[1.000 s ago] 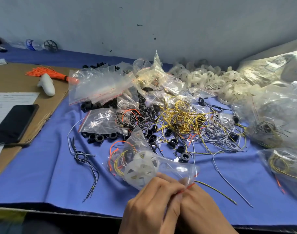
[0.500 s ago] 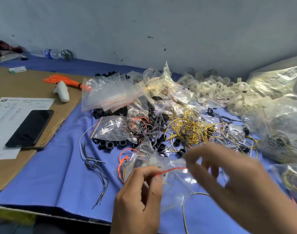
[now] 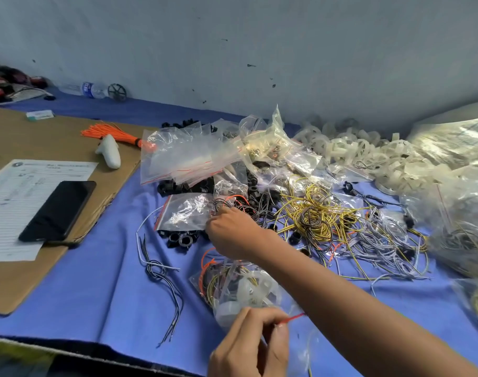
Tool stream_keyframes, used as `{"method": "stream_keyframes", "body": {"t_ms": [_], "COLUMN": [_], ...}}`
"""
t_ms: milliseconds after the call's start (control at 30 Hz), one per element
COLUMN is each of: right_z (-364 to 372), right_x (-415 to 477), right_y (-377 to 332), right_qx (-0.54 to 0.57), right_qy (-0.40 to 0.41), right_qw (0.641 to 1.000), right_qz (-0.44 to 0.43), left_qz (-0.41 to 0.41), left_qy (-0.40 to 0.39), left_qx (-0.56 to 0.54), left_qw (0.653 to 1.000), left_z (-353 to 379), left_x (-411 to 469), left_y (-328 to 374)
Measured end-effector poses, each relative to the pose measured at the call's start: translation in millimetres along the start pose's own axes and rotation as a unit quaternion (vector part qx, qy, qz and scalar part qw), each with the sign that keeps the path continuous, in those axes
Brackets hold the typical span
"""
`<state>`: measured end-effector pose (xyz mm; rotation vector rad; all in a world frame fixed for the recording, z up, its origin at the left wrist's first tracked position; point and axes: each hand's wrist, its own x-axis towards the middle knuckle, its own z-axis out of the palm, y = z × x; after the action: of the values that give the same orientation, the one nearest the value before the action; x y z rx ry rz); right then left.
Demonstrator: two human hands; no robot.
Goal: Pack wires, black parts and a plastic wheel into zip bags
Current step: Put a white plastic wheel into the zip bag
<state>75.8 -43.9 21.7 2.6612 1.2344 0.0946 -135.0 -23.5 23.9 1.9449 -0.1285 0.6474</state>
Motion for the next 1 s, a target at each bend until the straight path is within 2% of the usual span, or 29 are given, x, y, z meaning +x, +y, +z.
{"method": "stream_keyframes", "body": {"t_ms": [100, 167, 233, 333, 467, 533, 633, 700, 800, 867, 1000], "right_z": [-2.5, -18.0, -41.9, -76.3, -108.8, -113.8, -111.3, -104.7, -81.6, -64.3, -38.3], "right_x": [1.1, -2.2, -11.6, -41.8, -112.5, -153.7, -210.0, -237.7, -260.7, -256.7, -222.0], "right_y": [5.5, 15.1, 29.3, 49.7, 54.2, 48.4, 32.7, 18.3, -9.8, -33.0, -67.6], "right_qx": [0.033, 0.141, 0.278, 0.478, 0.689, 0.748, 0.782, 0.802, 0.856, 0.884, 0.907], "right_qy": [0.031, 0.063, 0.114, 0.176, 0.287, 0.319, 0.358, 0.385, 0.364, 0.329, 0.302], "right_qw": [0.999, 0.987, 0.949, 0.846, 0.65, 0.571, 0.499, 0.433, 0.306, 0.256, 0.213], "right_qz": [0.007, 0.041, 0.1, 0.158, 0.142, 0.112, 0.101, 0.142, 0.201, 0.209, 0.204], "left_qz": [0.003, -0.004, -0.011, -0.019, -0.052, -0.075, -0.103, -0.115, -0.144, -0.154, -0.109], "left_qy": [0.003, 0.007, 0.008, 0.001, -0.021, -0.036, -0.04, -0.039, -0.05, -0.055, -0.078], "left_qx": [0.001, 0.0, -0.003, 0.001, -0.018, -0.041, -0.078, -0.101, -0.138, -0.143, -0.105], "left_qw": [1.0, 1.0, 1.0, 1.0, 0.998, 0.996, 0.991, 0.988, 0.979, 0.976, 0.985], "left_z": [0.0, -0.4, -0.5, -2.4, -5.0, -4.7, -0.8, 2.8, 6.8, 8.5, 7.2], "left_x": [0.4, 1.4, 3.1, 6.9, 11.7, 15.2, 24.4, 31.8, 40.9, 43.8, 42.4], "left_y": [-1.1, -0.9, -0.7, -1.9, -4.6, -4.8, -7.5, -7.9, -5.5, -3.8, 3.5]}}
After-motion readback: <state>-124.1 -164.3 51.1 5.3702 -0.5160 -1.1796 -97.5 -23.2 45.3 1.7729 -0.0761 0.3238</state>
